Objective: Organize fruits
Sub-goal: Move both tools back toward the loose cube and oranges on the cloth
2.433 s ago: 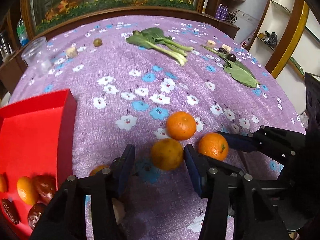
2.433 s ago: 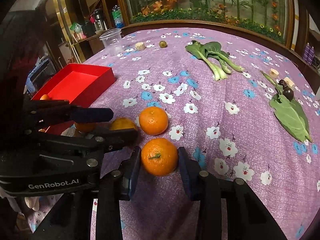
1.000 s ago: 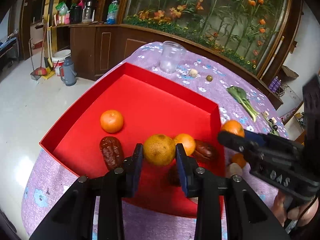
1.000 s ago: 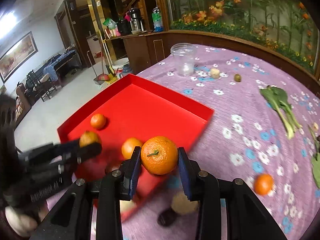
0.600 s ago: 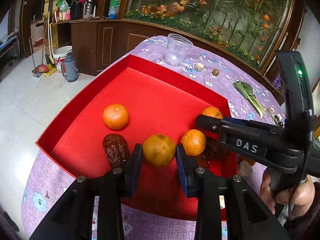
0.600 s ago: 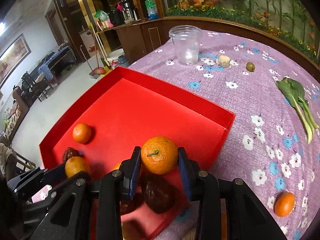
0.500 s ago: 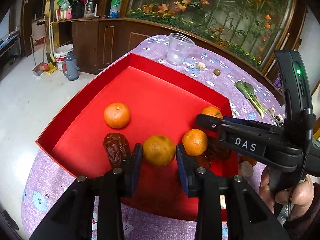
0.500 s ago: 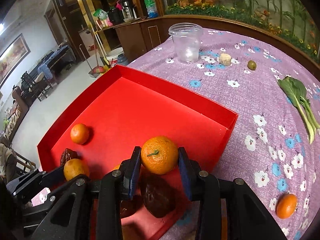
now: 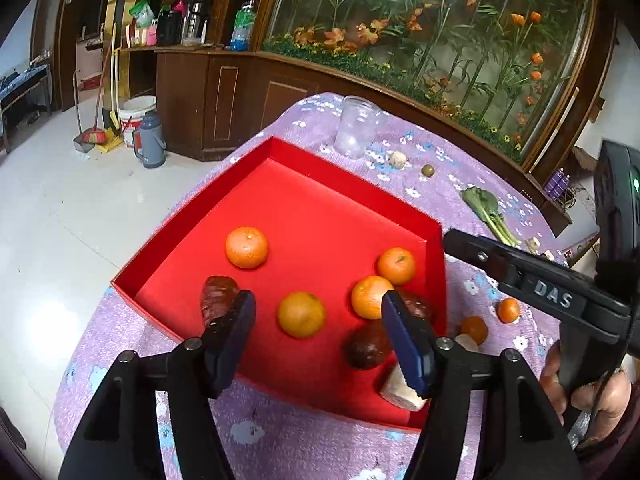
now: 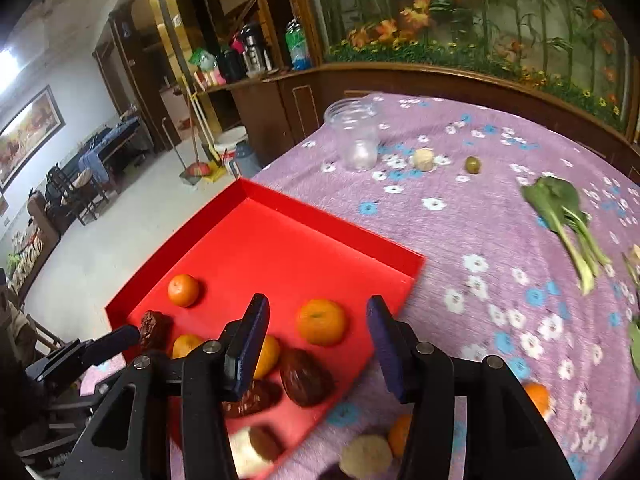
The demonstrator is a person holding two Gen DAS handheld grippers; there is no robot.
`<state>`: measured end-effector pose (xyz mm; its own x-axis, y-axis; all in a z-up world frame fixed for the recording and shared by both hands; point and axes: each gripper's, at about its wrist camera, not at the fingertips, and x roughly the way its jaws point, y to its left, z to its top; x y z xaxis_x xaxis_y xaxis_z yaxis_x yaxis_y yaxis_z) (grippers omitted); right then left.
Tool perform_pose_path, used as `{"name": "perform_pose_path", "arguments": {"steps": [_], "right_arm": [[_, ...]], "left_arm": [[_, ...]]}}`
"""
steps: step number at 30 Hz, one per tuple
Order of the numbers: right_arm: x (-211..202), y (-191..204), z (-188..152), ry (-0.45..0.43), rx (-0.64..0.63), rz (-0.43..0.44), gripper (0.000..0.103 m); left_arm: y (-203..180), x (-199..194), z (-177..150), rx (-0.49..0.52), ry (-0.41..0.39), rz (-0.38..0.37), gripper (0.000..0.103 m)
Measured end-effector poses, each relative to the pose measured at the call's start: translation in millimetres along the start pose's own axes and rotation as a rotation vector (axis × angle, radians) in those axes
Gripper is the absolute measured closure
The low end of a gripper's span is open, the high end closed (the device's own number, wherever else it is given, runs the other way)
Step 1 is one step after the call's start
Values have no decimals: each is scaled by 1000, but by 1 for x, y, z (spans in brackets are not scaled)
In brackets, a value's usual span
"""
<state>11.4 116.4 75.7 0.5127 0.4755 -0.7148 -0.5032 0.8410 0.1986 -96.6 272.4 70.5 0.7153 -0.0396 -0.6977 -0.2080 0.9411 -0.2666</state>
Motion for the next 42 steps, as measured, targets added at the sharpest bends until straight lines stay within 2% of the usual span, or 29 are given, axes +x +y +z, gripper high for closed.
{"name": "perform_pose_path", "arguments": {"steps": [6, 14, 20, 26, 30, 34, 38, 42], "right_arm": [[-32, -23, -25, -15, 52, -14, 44], [-69, -65, -72, -37, 114, -89, 43], [-87, -92, -100, -37, 169, -109, 41], [-86, -104, -113, -26, 185, -93, 41], [-82, -103, -119, -10, 182, -76, 41], [-76, -96, -119, 3, 164, -47, 41], [-65, -72, -109, 6, 96, -5, 41], [-50, -44, -93, -19, 18, -20, 41]], "left_arm": [[-20, -16, -6, 47, -11, -6, 38], [-46, -33, -14, 91, -26, -24, 37], [-74, -31, -26, 149, -1, -41, 37], [-94, -20, -40, 206, 47, -62, 37], [-83, -16, -37, 156, 45, -47, 37], [-54, -19, -25, 24, 20, -33, 36], [-43, -22, -21, -22, -1, -29, 36], [-43, -22, -21, -23, -2, -46, 36]]}}
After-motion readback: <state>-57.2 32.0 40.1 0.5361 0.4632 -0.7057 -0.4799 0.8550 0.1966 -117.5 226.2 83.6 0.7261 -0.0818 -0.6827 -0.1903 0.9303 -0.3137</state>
